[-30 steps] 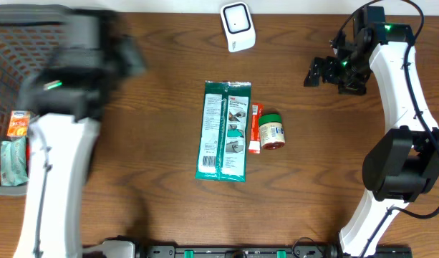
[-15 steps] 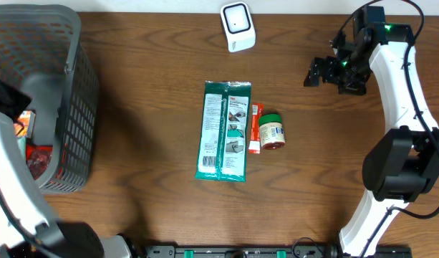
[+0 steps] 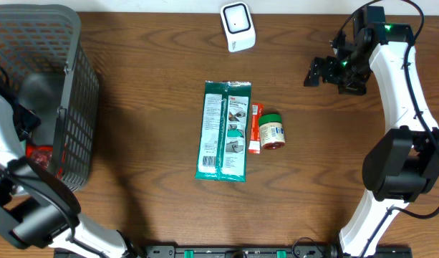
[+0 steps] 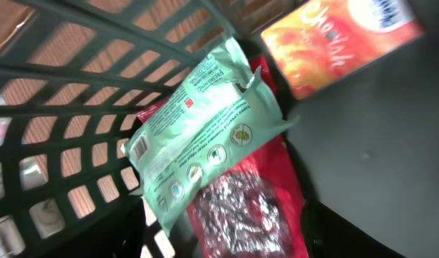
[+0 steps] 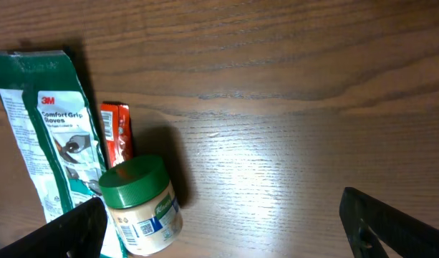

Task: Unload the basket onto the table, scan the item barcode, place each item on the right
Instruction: 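Reach the left gripper into the basket and grasp the pale green pack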

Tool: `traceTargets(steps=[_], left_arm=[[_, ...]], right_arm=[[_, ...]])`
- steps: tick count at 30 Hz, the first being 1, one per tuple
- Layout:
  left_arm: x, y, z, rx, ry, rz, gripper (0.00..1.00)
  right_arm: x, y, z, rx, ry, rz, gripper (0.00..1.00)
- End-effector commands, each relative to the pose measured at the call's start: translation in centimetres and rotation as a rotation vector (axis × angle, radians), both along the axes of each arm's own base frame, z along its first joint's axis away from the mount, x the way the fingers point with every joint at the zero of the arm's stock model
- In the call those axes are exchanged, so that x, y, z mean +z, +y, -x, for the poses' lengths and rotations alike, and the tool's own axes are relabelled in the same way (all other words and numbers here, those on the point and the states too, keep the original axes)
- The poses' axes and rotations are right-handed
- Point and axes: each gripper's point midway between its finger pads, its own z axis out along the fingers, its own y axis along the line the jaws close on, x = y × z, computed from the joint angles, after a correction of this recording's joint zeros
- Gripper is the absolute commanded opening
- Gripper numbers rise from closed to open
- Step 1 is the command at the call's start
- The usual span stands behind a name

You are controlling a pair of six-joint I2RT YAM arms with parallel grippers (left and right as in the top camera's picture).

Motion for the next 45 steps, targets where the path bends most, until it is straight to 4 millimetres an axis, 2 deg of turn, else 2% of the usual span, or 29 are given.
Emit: traceTargets(steps=[1,4,11,21,31,33,36,39,43,44,45], left_arm=[[-2.0,0.6,0.9,-0.012,0.099,-0.002,0.7],[-3.7,0.5,1.0,-0.014,0.141,0.025,0.7],[-5.7,1.0,1.4,-0.007,0.19,0.037,0.7],[-6.1,2.3,2.3,0.036,0.186,0.036,0.69],[-6.3,2.6,2.5,0.057,0.172,0.039,0.54],[-6.3,2.7,2.4,0.058,0.167,0.036,0.48],[-6.3,2.6,2.3,0.057,0.161,0.042,0.47],[-7.1,1.6,1.9,0.049,0.131,0.098,0.47],[-7.9,1.6,1.9,0.048,0.123,0.095,0.47],[-8.0,1.6,1.9,0.049,0.121,0.094,0.47],[-8.0,1.6,1.8,0.048,0.119,0.092,0.41]], right_arm=[[0.5,-0.1,-0.4,-0.002,-0.019,-0.003,0.99],[0.5,-0.1,-0.4,-0.002,-0.019,-0.003,0.99],[0.5,-0.1,-0.4,-0.002,-0.019,-0.003,0.99],[0.5,-0.1,-0.4,-0.002,-0.019,-0.003,0.99],[0.5,-0.1,-0.4,-0.002,-0.019,-0.003,0.99],[0.5,-0.1,-0.4,-0.002,-0.019,-0.003,0.99],[0.5,-0.1,-0.4,-0.001,-0.019,-0.003,0.99],[0.5,-0.1,-0.4,-0.001,-0.019,-0.003,0.99],[0.5,-0.1,-0.4,-0.001,-0.019,-0.003,0.99],[0.5,-0.1,-0.4,-0.001,-0.019,-0.003,0.99],[0.5,-0.1,-0.4,-0.001,-0.019,-0.003,0.99]])
